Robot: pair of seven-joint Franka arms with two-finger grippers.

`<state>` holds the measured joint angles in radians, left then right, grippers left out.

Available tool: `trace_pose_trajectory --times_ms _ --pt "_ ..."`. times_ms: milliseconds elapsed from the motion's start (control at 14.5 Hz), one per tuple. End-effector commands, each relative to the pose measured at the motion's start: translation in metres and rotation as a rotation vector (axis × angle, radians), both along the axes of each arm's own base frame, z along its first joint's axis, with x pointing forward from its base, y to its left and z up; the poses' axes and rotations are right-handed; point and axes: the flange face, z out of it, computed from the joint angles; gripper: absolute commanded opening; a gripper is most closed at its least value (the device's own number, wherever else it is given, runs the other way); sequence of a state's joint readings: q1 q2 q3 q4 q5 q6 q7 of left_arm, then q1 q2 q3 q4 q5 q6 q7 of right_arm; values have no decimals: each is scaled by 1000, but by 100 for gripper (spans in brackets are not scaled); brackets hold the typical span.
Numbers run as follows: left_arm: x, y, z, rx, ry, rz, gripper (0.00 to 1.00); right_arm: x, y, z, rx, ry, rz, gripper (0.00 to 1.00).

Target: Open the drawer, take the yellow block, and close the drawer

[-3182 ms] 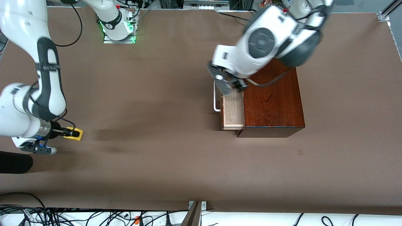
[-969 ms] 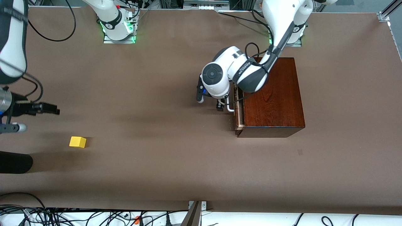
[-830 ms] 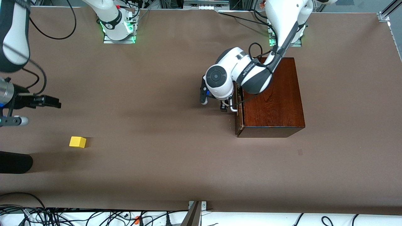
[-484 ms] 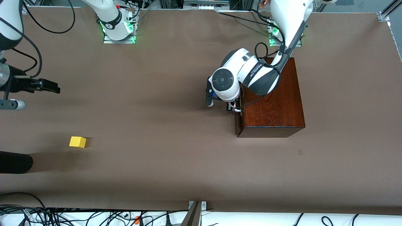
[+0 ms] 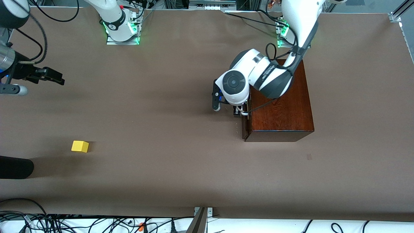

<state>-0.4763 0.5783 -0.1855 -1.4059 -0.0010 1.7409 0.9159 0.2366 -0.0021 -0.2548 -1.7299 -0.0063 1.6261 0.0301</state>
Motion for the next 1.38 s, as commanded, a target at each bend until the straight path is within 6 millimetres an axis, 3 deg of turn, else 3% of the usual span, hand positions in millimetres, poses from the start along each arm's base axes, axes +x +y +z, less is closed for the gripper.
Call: trace_pose_trajectory --times_ms 0,208,484,623,969,1107,1314 --pt "-4 17 75 -72 13 176 100 -5 6 10 -20 -28 3 100" --pt "8 93 136 6 20 447 100 -4 7 25 -29 -45 6 100" --pt "19 193 166 181 22 690 100 -1 4 33 -29 -54 5 100" --pt "27 255 176 208 54 774 100 -2 2 33 -27 -54 -1 100" --pt "39 341 219 200 -25 934 100 -2 1 33 -23 -54 -3 100" --pt "41 361 223 204 -51 1014 100 -1 -6 34 -25 -58 -3 100" --pt "38 386 229 237 -137 1274 100 1 -6 36 -18 -36 -7 100"
